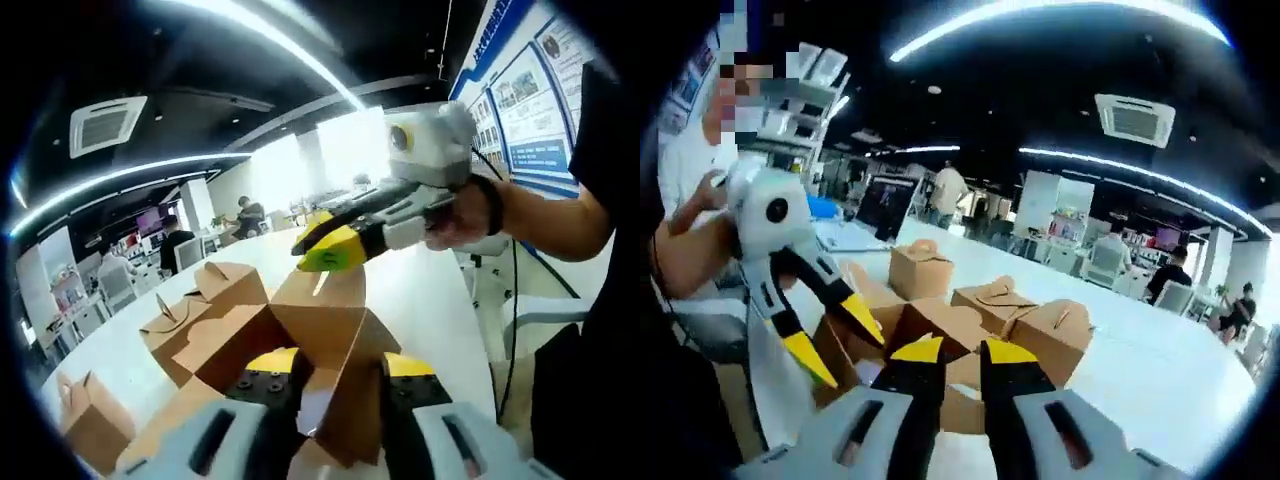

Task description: Pick up one paper box from the group, open the paper box, and remove the item inside

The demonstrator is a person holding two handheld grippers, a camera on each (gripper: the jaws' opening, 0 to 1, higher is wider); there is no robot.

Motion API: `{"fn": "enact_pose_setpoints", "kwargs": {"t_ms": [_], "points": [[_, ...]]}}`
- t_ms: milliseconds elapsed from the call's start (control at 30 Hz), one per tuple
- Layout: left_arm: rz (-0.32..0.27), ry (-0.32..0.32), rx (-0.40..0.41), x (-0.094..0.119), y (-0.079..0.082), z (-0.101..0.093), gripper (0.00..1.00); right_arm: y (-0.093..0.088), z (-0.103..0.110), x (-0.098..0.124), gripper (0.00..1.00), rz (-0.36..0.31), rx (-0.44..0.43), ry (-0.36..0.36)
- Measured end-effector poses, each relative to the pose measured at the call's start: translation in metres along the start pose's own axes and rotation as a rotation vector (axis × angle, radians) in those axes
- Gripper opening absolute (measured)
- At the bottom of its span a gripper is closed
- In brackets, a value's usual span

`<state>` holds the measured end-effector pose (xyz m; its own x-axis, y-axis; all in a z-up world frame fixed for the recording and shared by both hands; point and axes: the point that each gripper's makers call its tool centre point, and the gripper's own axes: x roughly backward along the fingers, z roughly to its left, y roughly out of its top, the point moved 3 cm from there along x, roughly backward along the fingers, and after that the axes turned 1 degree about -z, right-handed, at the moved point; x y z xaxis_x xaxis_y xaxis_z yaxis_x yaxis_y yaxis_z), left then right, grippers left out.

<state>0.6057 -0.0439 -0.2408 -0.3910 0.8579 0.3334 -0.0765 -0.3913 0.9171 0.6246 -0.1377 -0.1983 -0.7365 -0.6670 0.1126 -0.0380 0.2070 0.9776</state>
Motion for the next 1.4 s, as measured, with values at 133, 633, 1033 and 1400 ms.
{"fn": "enact_pose_setpoints", "kwargs": {"t_ms": [133,633,1033,1400], "points": [[0.016,0.009,-0.002,0.0,0.0,-0.002,0.32,-0.012,0.009,-0.001,0.15,0.001,-0.044,0.05],[-0.035,0.031,0.001,0.002,0.002,-0.006,0.32,-0.002,0.021,-0.008,0.14,-0.099,-0.09,0.084],[-0.265,0.248,0.036,0.029,0.047,0.012,0.35,0.008,0.023,-0.003,0.18,-0.177,-0.217,0.131],[-0.172,0.276,0.34,0.055,0.024,0.024,0.41,0.022,0.014,-0.009,0.19,0.071,0.2,0.324]]}}
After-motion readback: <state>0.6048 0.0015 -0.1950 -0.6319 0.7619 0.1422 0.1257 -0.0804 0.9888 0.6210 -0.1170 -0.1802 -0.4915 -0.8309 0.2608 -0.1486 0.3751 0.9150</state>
